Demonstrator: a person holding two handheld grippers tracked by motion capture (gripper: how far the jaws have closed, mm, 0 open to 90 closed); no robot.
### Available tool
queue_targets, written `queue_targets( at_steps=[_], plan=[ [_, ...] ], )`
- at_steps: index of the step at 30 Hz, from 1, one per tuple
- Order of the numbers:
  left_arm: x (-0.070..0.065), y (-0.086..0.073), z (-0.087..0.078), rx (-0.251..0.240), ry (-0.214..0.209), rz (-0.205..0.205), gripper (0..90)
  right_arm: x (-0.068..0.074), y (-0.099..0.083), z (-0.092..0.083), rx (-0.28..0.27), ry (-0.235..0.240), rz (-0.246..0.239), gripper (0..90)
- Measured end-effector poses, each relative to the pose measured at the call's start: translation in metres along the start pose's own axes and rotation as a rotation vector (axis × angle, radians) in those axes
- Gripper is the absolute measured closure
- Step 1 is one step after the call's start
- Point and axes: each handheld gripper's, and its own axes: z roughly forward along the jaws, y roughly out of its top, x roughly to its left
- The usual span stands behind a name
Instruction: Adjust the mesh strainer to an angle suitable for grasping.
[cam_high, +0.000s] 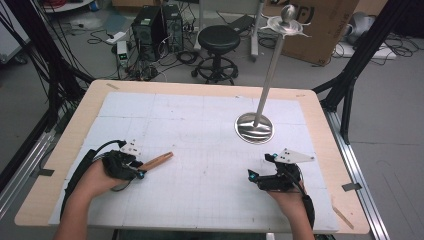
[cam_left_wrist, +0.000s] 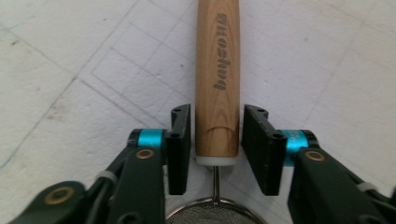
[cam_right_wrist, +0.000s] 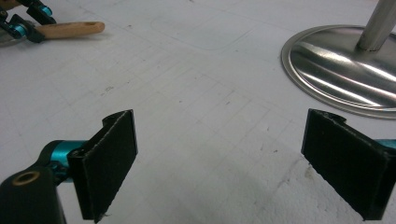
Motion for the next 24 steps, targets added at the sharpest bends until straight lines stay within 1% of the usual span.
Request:
queue_targets(
  at_steps=[2, 3, 6, 7, 9, 10, 11, 14, 18, 19, 21, 22, 24],
  plan=[
    [-0.001, 0.001, 0.0, 0.005, 0.006, -0.001, 61.7, 0.0, 0.0, 0.0, 0.001, -0.001, -0.001, 9.2],
    [-0.001, 0.002, 0.0, 0.017, 0.004, 0.004, 62.3, 0.0, 0.0, 0.0, 0.001, 0.0, -0.001, 9.2],
    [-0.001, 0.005, 0.001, 0.037, 0.004, -0.004, 62.4, 0.0, 0.001, -0.002, -0.001, 0.0, 0.002, 9.2],
    [0.0, 0.007, 0.0, 0.056, 0.001, -0.001, 62.4, 0.0, 0.001, -0.002, -0.001, 0.0, 0.002, 9.2],
    [0.0, 0.009, -0.001, 0.098, 0.021, -0.003, 62.0, 0.0, 0.001, -0.003, -0.007, -0.003, 0.002, 9.2],
    [0.001, 0.009, -0.002, 0.116, 0.019, -0.007, 61.3, 0.0, 0.001, -0.005, -0.009, -0.006, 0.005, 9.2],
    [0.003, 0.009, -0.002, 0.131, 0.006, -0.03, 61.4, 0.0, 0.002, -0.006, -0.012, -0.008, 0.006, 9.2],
    [0.004, 0.009, -0.001, 0.133, 0.001, -0.034, 61.5, -0.001, 0.001, -0.006, -0.011, -0.011, 0.01, 9.2],
    [0.004, 0.013, 0.0, 0.158, 0.002, -0.039, 62.2, 0.001, 0.001, -0.003, -0.001, -0.002, 0.005, 9.2],
    [0.003, 0.014, 0.0, 0.164, 0.009, -0.036, 62.2, 0.001, 0.001, -0.003, -0.001, -0.002, 0.005, 9.2],
    [-0.001, 0.015, 0.001, 0.173, 0.018, -0.02, 66.0, 0.003, 0.002, 0.0, 0.003, 0.004, -0.001, 9.2],
    [-0.003, 0.016, 0.001, 0.178, 0.024, -0.004, 67.9, 0.003, 0.002, 0.0, 0.006, 0.006, 0.001, 9.2],
    [-0.004, 0.016, 0.001, 0.179, 0.026, -0.006, 68.2, 0.003, 0.003, 0.001, 0.006, 0.004, -0.001, 9.2]
  ],
)
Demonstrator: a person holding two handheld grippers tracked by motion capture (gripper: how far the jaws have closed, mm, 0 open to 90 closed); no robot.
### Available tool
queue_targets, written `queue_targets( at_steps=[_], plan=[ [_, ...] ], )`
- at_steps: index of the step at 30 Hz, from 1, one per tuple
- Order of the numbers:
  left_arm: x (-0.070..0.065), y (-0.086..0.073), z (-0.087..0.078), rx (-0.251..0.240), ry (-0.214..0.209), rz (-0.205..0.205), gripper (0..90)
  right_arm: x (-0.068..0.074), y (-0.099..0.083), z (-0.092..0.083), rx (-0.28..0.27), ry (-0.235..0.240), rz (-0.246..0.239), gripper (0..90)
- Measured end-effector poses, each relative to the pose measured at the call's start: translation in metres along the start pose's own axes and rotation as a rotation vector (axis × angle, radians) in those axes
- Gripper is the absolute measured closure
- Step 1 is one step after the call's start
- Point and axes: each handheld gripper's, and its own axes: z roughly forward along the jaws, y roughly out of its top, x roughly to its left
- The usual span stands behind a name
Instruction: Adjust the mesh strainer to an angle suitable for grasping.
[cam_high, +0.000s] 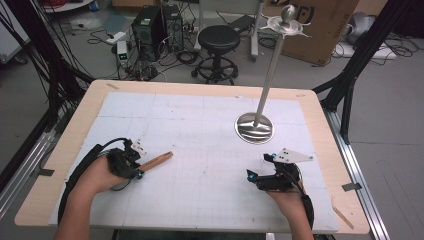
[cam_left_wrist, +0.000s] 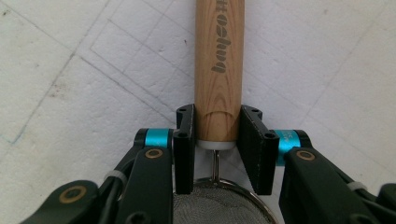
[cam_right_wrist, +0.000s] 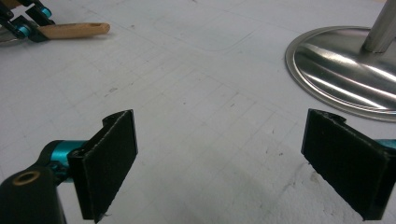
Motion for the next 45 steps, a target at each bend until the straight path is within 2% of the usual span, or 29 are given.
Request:
queue_targets(
  at_steps=[7, 12, 18, 23, 28, 35, 38, 45],
  plan=[
    [0.003, -0.006, -0.001, -0.037, -0.022, 0.005, 69.1, 0.001, 0.001, 0.002, 0.003, 0.004, -0.006, 9.2],
    [0.008, -0.013, -0.002, -0.092, -0.055, 0.007, 69.2, -0.001, 0.0, 0.002, 0.006, 0.005, 0.0, 9.2],
    [0.009, -0.015, -0.003, -0.108, -0.079, 0.006, 69.1, -0.001, -0.002, 0.002, 0.011, 0.006, -0.001, 9.2],
    [0.008, -0.016, -0.009, -0.153, -0.093, 0.011, 69.1, -0.001, -0.003, 0.0, 0.006, 0.005, 0.002, 9.2],
    [0.009, -0.017, -0.018, -0.232, -0.114, 0.03, 69.1, -0.001, -0.004, 0.0, 0.007, 0.005, 0.001, 9.3],
    [0.007, -0.018, -0.031, -0.392, -0.144, 0.032, 69.1, 0.0, -0.004, 0.001, 0.01, 0.004, 0.001, 9.2],
    [0.006, -0.018, -0.034, -0.429, -0.145, 0.048, 69.1, 0.0, -0.004, 0.002, 0.01, 0.005, 0.0, 9.2],
    [0.002, -0.017, -0.038, -0.537, -0.18, 0.06, 69.1, -0.001, -0.003, 0.003, 0.009, 0.003, 0.002, 9.2]
  ],
)
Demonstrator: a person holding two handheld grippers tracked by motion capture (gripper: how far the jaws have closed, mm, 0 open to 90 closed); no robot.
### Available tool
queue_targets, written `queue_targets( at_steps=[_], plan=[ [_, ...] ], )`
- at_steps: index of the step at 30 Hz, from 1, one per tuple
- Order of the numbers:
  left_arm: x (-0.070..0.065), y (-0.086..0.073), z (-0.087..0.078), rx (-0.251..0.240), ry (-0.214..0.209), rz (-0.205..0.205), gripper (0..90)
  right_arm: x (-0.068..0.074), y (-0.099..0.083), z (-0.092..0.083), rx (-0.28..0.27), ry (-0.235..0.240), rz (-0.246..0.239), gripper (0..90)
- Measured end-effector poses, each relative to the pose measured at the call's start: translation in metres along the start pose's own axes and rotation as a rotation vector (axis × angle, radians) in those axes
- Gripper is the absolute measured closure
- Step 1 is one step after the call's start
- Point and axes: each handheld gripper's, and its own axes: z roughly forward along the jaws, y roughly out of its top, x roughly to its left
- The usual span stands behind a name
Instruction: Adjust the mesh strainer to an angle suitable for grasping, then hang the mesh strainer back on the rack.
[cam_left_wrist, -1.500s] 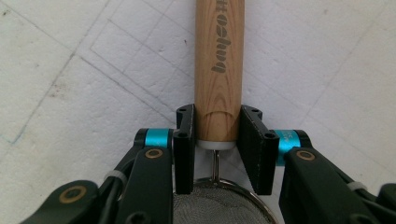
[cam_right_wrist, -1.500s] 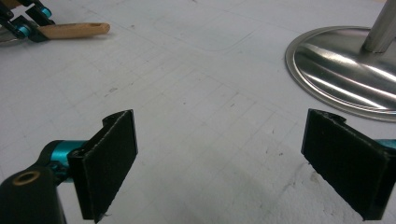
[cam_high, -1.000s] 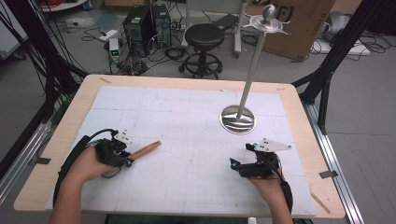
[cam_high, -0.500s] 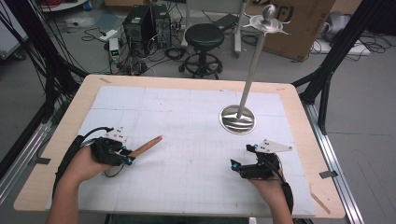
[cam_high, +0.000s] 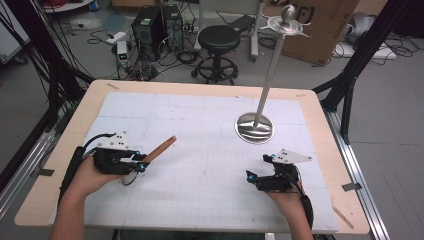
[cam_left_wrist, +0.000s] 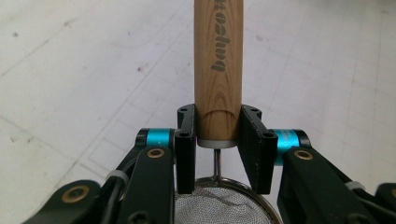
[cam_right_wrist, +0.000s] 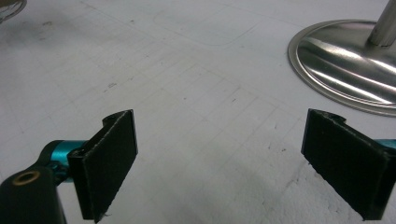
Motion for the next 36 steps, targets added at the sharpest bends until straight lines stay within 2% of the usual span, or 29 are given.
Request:
queue_targets(
  at_steps=[3, 7, 11, 17, 20, 31, 36],
  plan=[
    [0.0, -0.002, -0.001, -0.045, -0.006, -0.001, 69.1, -0.001, 0.001, 0.001, -0.001, -0.003, 0.004, 9.2],
    [0.001, -0.002, 0.0, -0.08, 0.021, -0.003, 69.1, 0.0, 0.001, 0.004, 0.012, -0.005, 0.003, 9.2],
    [-0.001, -0.001, 0.003, -0.098, 0.026, 0.004, 69.1, 0.001, 0.001, 0.003, 0.01, -0.003, -0.003, 9.2],
    [-0.003, -0.001, 0.007, -0.097, 0.026, 0.018, 69.1, 0.001, 0.003, 0.003, -0.001, 0.002, -0.009, 9.2],
    [-0.004, 0.0, 0.007, -0.108, 0.021, 0.023, 69.1, 0.001, 0.004, 0.003, -0.005, 0.003, -0.01, 9.2],
    [-0.009, 0.0, 0.015, -0.217, -0.021, 0.025, 69.1, 0.004, 0.006, 0.003, -0.012, 0.016, -0.022, 9.2],
    [-0.013, -0.001, 0.02, -0.249, -0.042, 0.025, 69.1, 0.009, 0.015, 0.003, -0.05, 0.04, -0.039, 9.2]
  ],
)
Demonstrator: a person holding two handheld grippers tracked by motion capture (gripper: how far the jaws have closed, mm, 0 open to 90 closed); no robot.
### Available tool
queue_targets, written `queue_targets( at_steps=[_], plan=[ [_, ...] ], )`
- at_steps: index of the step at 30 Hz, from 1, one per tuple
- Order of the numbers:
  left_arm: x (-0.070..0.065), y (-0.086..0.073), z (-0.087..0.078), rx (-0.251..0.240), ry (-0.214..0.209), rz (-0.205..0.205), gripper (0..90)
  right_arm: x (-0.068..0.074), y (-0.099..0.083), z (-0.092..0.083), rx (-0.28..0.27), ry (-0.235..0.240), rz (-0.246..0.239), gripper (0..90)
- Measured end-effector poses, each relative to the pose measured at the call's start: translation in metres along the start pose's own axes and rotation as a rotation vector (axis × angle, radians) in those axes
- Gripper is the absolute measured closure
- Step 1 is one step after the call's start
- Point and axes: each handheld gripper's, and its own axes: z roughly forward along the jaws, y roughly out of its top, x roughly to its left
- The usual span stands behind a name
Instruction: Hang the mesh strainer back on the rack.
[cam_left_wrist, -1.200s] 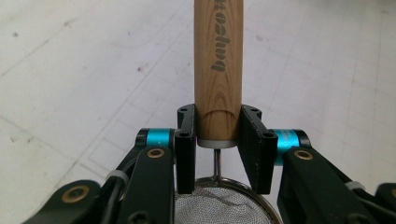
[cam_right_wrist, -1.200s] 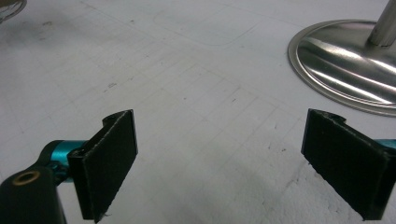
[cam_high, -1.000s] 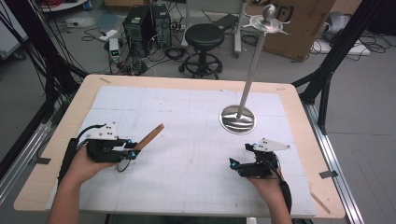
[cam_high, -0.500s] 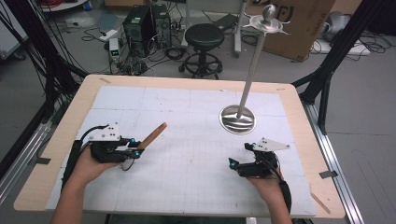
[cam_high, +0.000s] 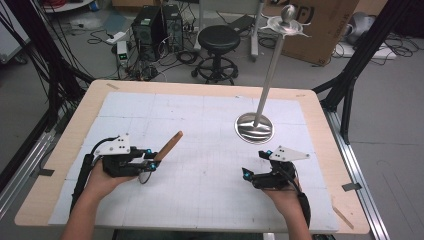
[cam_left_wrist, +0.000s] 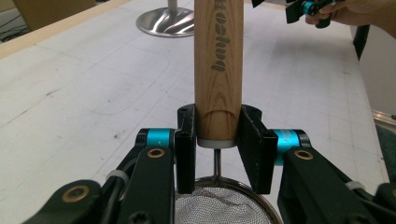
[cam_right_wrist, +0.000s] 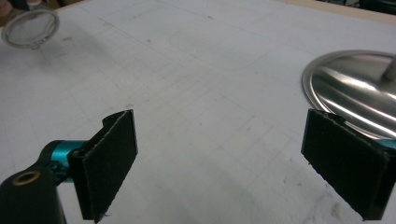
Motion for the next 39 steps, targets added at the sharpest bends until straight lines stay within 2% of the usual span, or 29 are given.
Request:
queue_targets(
  at_steps=[3, 7, 11, 13, 16, 19, 23, 26, 27, 28, 29, 31, 34, 39],
  plan=[
    [-0.001, 0.001, 0.003, -0.017, -0.006, 0.0, 69.1, 0.003, 0.005, 0.001, -0.003, -0.006, -0.004, 9.3],
    [-0.001, 0.004, 0.005, -0.037, -0.015, -0.001, 69.1, 0.005, 0.012, 0.002, -0.017, 0.01, -0.012, 9.2],
    [-0.001, 0.01, 0.011, -0.067, -0.043, -0.001, 69.1, 0.006, 0.019, 0.003, -0.047, 0.032, -0.01, 9.3],
    [-0.002, 0.013, 0.015, -0.065, -0.054, 0.006, 69.1, 0.007, 0.025, 0.004, -0.069, 0.059, -0.016, 9.2],
    [-0.004, 0.018, 0.022, -0.056, -0.065, 0.018, 69.1, 0.009, 0.03, 0.004, -0.079, 0.077, -0.017, 9.2],
    [-0.005, 0.024, 0.028, -0.068, -0.07, 0.024, 69.1, 0.011, 0.038, 0.005, -0.097, 0.09, -0.023, 9.2],
    [-0.008, 0.029, 0.037, -0.089, -0.092, 0.044, 69.1, 0.015, 0.05, 0.005, -0.155, 0.144, -0.04, 9.3],
    [-0.01, 0.033, 0.044, -0.09, -0.098, 0.043, 69.1, 0.016, 0.054, 0.006, -0.166, 0.157, -0.038, 10.0],
    [-0.01, 0.033, 0.046, -0.087, -0.096, 0.045, 69.1, 0.016, 0.056, 0.006, -0.167, 0.162, -0.04, 15.8],
    [-0.01, 0.034, 0.047, -0.089, -0.098, 0.039, 69.1, 0.016, 0.058, 0.006, -0.173, 0.176, -0.044, 17.4],
    [-0.01, 0.035, 0.049, -0.091, -0.102, 0.04, 69.1, 0.017, 0.06, 0.006, -0.184, 0.196, -0.043, 17.4],
    [-0.01, 0.037, 0.05, -0.09, -0.104, 0.04, 69.1, 0.017, 0.062, 0.007, -0.186, 0.198, -0.043, 17.5],
    [-0.011, 0.04, 0.054, -0.098, -0.11, 0.04, 69.1, 0.019, 0.067, 0.01, -0.205, 0.242, -0.045, 18.4],
    [-0.014, 0.044, 0.061, -0.102, -0.129, 0.045, 69.1, 0.022, 0.072, 0.014, -0.224, 0.282, -0.05, 20.4]
  ],
)
